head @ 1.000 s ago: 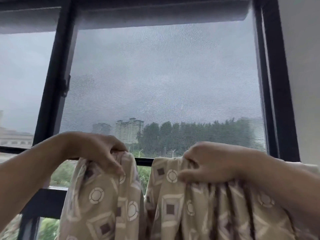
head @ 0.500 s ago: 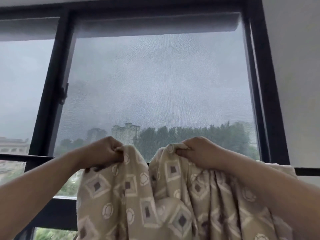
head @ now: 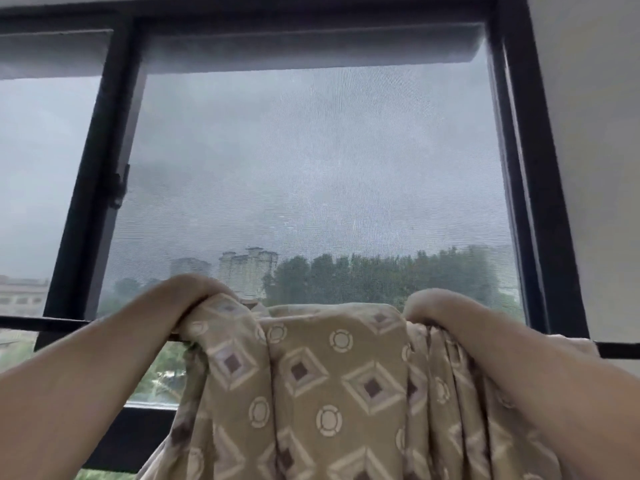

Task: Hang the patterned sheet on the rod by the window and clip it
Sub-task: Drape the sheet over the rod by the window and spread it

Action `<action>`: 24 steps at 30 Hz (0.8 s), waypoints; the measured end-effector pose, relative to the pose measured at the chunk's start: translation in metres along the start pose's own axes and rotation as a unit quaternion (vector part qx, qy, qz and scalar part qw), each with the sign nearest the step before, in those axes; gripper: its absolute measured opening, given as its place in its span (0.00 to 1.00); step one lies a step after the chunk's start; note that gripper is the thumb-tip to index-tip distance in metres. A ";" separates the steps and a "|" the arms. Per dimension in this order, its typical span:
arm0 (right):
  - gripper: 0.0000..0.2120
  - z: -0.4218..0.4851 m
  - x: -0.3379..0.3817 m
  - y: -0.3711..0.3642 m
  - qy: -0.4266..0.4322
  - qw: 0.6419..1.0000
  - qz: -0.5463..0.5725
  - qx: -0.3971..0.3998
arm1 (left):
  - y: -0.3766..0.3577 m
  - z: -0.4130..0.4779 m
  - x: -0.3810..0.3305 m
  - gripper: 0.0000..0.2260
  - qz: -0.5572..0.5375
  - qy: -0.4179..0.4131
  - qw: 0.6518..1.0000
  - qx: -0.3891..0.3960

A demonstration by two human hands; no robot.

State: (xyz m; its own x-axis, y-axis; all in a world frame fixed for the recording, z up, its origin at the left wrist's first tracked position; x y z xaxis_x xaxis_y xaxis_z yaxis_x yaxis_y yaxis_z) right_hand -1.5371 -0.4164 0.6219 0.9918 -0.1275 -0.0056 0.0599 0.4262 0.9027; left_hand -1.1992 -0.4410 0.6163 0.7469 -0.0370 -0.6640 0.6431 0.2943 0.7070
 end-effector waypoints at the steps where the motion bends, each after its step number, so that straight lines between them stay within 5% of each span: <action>1: 0.17 0.001 0.003 -0.006 0.026 0.999 -0.024 0.025 | -0.003 0.003 0.003 0.10 0.033 0.007 0.999 0.015; 3: 0.13 0.008 0.011 -0.014 0.100 0.995 0.012 0.018 | -0.005 0.008 0.002 0.11 0.071 0.011 0.997 0.018; 6: 0.07 -0.002 0.017 -0.006 0.129 0.965 0.227 0.024 | -0.007 0.010 -0.006 0.15 0.111 -0.010 0.994 -0.002; 8: 0.14 -0.023 0.020 -0.006 0.072 0.890 0.432 0.127 | -0.007 0.010 -0.008 0.18 0.189 -0.008 0.982 -0.011; 10: 0.26 -0.049 0.033 -0.002 0.070 0.832 0.501 0.226 | -0.001 0.010 -0.011 0.20 0.214 0.002 0.975 -0.059; 14: 0.35 -0.088 0.075 0.011 0.193 0.949 0.183 0.169 | 0.003 0.011 -0.015 0.23 0.220 -0.002 0.970 -0.106; 17: 0.21 -0.089 0.108 0.015 0.244 0.952 0.180 0.047 | 0.000 -0.002 -0.010 0.19 0.159 -0.005 0.984 -0.075; 20: 0.14 -0.076 0.107 0.011 0.223 0.941 0.255 -0.002 | -0.009 -0.002 -0.012 0.14 -0.073 -0.060 0.995 -0.012; 24: 0.28 -0.059 0.094 -0.002 0.153 0.933 0.324 0.042 | 0.054 -0.022 0.016 0.19 -0.103 -0.149 0.926 -0.331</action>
State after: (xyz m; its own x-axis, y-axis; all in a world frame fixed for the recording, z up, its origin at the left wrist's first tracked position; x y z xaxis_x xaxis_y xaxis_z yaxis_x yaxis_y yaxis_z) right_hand -1.4375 -0.3764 0.5941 0.8030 0.3994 0.4423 -0.5599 0.2515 0.7895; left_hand -1.1568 -0.4052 0.6387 0.6973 -0.3898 -0.6015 0.6056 0.7694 0.2035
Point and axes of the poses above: each hand's wrist, its own z-axis towards the middle knuckle, its own y-axis out of the back of the hand, x = y × z, the point moved 9 cm from there along z, towards the middle knuckle, and after that the axes turned 13 degrees about -x, right-handed, at the moved point
